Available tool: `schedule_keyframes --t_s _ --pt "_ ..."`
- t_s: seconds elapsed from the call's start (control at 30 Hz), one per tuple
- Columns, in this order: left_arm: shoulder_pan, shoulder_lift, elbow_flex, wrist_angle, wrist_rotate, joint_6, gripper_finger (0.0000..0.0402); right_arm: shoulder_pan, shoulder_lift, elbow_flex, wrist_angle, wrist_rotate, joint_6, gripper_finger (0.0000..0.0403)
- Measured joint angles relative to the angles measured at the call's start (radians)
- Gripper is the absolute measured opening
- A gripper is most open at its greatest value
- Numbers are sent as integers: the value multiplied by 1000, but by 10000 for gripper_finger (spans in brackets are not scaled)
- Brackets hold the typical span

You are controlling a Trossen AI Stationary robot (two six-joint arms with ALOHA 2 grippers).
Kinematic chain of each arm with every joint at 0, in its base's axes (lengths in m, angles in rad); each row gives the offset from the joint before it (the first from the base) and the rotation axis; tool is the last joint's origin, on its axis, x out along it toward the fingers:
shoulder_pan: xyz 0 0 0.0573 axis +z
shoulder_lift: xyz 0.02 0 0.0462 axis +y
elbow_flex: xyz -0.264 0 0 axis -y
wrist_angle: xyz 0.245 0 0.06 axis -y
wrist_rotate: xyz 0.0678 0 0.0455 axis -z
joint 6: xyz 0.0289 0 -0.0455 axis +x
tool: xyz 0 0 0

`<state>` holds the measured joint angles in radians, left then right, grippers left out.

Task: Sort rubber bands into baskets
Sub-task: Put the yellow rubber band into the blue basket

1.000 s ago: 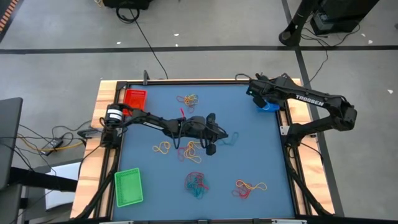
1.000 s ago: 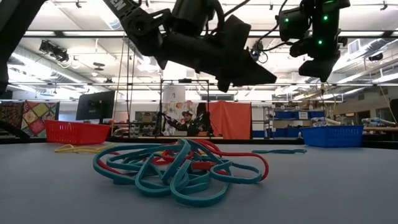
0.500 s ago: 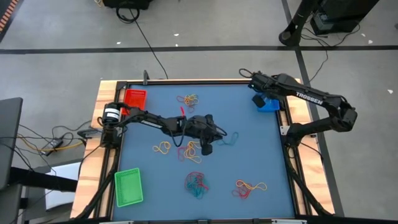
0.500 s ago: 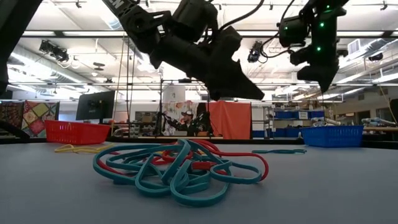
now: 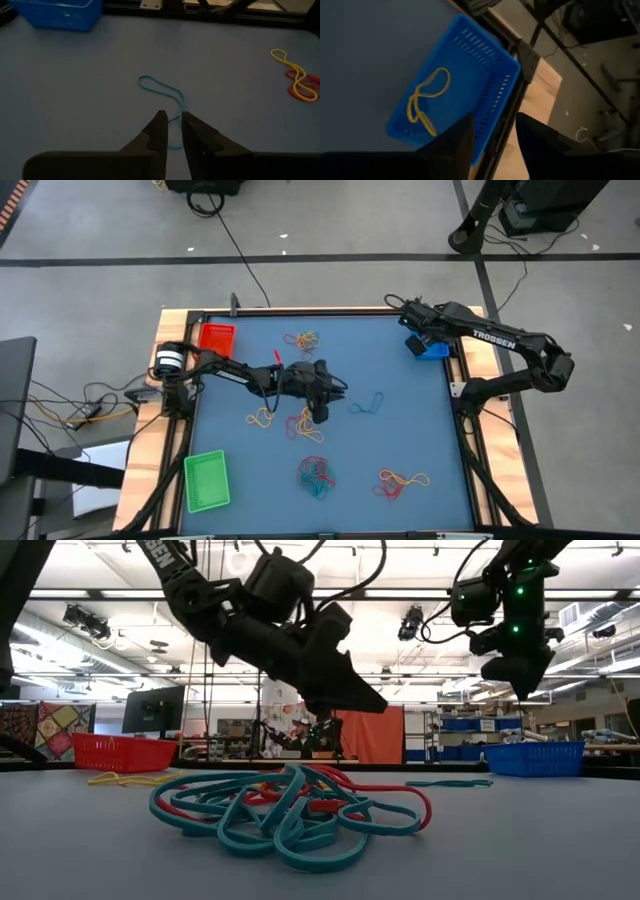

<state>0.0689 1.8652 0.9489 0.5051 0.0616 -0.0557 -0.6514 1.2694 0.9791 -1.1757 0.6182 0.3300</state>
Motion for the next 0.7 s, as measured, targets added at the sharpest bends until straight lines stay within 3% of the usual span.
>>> schedule_keyframes --t_s 0.1,0.27,0.53,0.7 --pt "4 -19 -15 -12 12 -7 86 9 -6 0 -4 -20 -8 173" --pt "2 -79 -71 -6 60 -14 109 111 -12 0 -6 -206 -6 174" --pt "-33 -214 -304 224 32 -61 111 449 -13 0 -5 -252 126 145" --pt "-67 -245 -421 360 1 -107 111 692 -13 -33 87 -291 292 129"
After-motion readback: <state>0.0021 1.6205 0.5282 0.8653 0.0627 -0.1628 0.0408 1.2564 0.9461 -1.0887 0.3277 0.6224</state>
